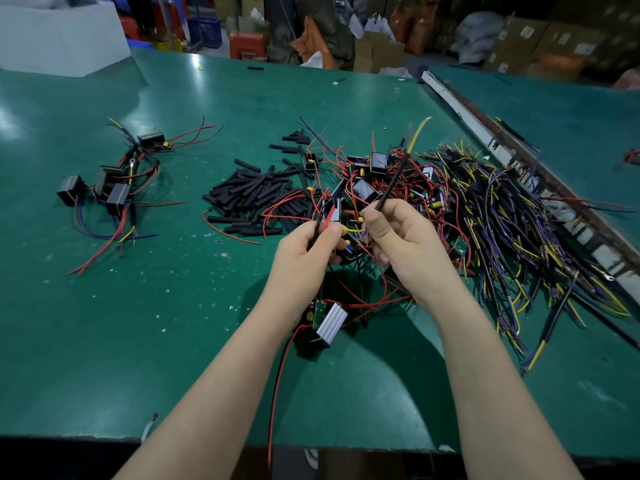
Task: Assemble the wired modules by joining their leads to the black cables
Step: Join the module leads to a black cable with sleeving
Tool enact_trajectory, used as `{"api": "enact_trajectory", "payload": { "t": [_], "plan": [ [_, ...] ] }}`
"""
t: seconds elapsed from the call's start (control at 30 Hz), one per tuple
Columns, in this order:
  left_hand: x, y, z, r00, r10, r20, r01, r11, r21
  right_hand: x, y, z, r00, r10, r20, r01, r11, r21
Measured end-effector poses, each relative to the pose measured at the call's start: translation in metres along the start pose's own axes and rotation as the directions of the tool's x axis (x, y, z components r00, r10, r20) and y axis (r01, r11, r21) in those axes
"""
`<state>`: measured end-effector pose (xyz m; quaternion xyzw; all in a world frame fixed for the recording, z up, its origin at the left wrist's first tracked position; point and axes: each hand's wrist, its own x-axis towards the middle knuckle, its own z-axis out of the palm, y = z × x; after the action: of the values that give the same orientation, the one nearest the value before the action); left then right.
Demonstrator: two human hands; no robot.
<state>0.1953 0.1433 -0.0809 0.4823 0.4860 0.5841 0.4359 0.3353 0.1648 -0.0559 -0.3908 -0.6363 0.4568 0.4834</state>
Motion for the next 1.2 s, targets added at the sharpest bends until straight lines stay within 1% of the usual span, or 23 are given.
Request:
{"api": "enact_trajectory", "payload": {
  "t": [0.07, 0.13, 0.33, 0.43, 0.5, 0.57, 0.63, 0.7, 0.77, 0.83, 0.97, 1.03, 1.2],
  "plan": [
    [0.0, 0.0, 0.001, 0.999, -0.042, 0.03, 0.043, 0.999, -0.033, 0.001, 0.002, 0.001, 0.998, -0.06, -0.03, 0.06, 0.998, -0.021],
    [0.0, 0.0, 0.001, 0.998, -0.049, 0.04, 0.049, 0.999, -0.015, 0.0, 0.003, 0.002, 0.996, -0.088, -0.017, 0.087, 0.995, -0.057],
    [0.002, -0.001, -0.004, 1.0, -0.013, 0.0, 0.013, 0.993, -0.116, 0.0, 0.002, 0.001, 0.996, -0.075, 0.041, 0.079, 0.993, -0.089],
    [0.002, -0.002, -0.004, 0.999, -0.029, 0.024, 0.032, 0.991, -0.127, 0.0, 0.002, 0.0, 0.997, -0.065, 0.032, 0.07, 0.985, -0.159],
    [0.002, -0.002, -0.003, 0.998, -0.035, 0.043, 0.041, 0.989, -0.144, 0.0, 0.002, 0.0, 0.997, -0.073, 0.003, 0.072, 0.982, -0.176],
    [0.002, -0.003, -0.002, 0.998, -0.026, 0.061, 0.035, 0.987, -0.157, -0.001, 0.001, 0.001, 0.996, -0.084, -0.033, 0.079, 0.989, -0.126],
    [0.002, -0.002, -0.002, 0.997, 0.002, 0.073, 0.012, 0.983, -0.185, -0.002, -0.001, 0.004, 0.994, -0.084, -0.075, 0.081, 0.996, -0.037],
    [0.002, -0.001, -0.003, 0.997, 0.025, 0.07, -0.011, 0.981, -0.193, -0.003, -0.003, 0.008, 0.99, -0.075, -0.116, 0.08, 0.996, 0.042],
    [0.002, 0.0, -0.002, 0.997, 0.033, 0.063, -0.02, 0.981, -0.191, -0.003, -0.004, 0.011, 0.988, -0.059, -0.144, 0.072, 0.994, 0.082],
    [0.002, 0.0, -0.003, 0.998, 0.032, 0.051, -0.022, 0.982, -0.188, -0.003, -0.004, 0.013, 0.989, -0.018, -0.148, 0.033, 0.995, 0.099],
    [0.002, 0.001, -0.003, 0.999, -0.002, 0.044, 0.011, 0.979, -0.204, -0.002, -0.005, 0.007, 0.993, 0.068, -0.096, -0.054, 0.988, 0.147],
    [0.002, 0.003, -0.002, 0.999, -0.009, 0.048, 0.019, 0.976, -0.215, -0.001, -0.005, 0.005, 0.993, 0.053, -0.101, -0.038, 0.989, 0.14],
    [0.002, 0.007, -0.003, 0.997, -0.062, 0.035, 0.067, 0.978, -0.196, -0.001, -0.009, 0.003, 0.978, -0.022, -0.207, 0.053, 0.988, 0.145]
  ]
}}
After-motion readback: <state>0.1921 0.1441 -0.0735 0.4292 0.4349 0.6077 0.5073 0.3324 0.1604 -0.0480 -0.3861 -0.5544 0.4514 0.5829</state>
